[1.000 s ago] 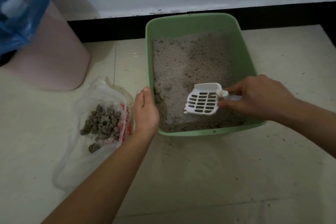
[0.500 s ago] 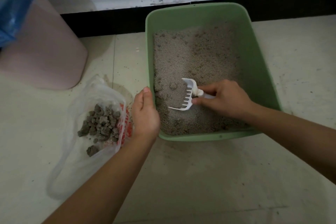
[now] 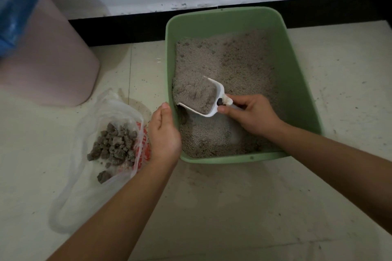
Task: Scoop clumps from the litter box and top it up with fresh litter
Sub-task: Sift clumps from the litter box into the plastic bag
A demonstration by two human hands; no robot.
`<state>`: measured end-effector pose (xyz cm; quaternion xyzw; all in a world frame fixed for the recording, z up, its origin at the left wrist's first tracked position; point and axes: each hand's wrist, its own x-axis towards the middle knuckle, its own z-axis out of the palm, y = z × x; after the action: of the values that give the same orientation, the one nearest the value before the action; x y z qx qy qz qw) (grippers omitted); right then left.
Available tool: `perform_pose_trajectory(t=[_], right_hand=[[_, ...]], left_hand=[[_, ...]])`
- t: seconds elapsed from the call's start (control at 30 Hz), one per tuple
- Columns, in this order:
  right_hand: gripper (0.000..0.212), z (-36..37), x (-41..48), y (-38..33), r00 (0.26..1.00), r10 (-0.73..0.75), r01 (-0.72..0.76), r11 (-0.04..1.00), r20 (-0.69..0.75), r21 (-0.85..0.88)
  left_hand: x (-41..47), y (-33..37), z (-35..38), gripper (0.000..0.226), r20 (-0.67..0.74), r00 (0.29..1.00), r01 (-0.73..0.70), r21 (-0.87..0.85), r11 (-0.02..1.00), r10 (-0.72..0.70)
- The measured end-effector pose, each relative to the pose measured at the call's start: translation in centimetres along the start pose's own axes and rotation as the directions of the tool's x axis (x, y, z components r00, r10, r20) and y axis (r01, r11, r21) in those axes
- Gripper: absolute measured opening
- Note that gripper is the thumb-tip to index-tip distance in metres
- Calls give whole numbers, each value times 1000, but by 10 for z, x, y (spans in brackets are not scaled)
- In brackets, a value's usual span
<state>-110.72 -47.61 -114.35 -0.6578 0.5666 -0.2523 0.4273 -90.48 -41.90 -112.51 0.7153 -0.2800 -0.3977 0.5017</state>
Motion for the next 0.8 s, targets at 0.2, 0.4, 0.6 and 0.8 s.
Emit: perform_pose_trajectory(t=[0.2, 0.4, 0.6, 0.8], right_hand=[[39, -17, 0, -4, 999, 10, 0, 979, 51, -206], [45, -15, -1, 2, 998, -19, 24, 996, 68, -83], [51, -22, 6, 3, 997, 6, -2, 998, 76, -61], [37, -30, -2, 0, 992, 6, 5, 996, 125, -86]], left_hand=[[-2, 2, 1, 41, 10, 1000, -11, 16, 1000, 10], [-2, 4, 0, 40, -4, 1000, -22, 32, 999, 22], [-3, 4, -1, 42, 13, 1000, -14, 46, 999, 14], [-3, 3, -2, 41, 29, 1000, -8, 41, 999, 7]])
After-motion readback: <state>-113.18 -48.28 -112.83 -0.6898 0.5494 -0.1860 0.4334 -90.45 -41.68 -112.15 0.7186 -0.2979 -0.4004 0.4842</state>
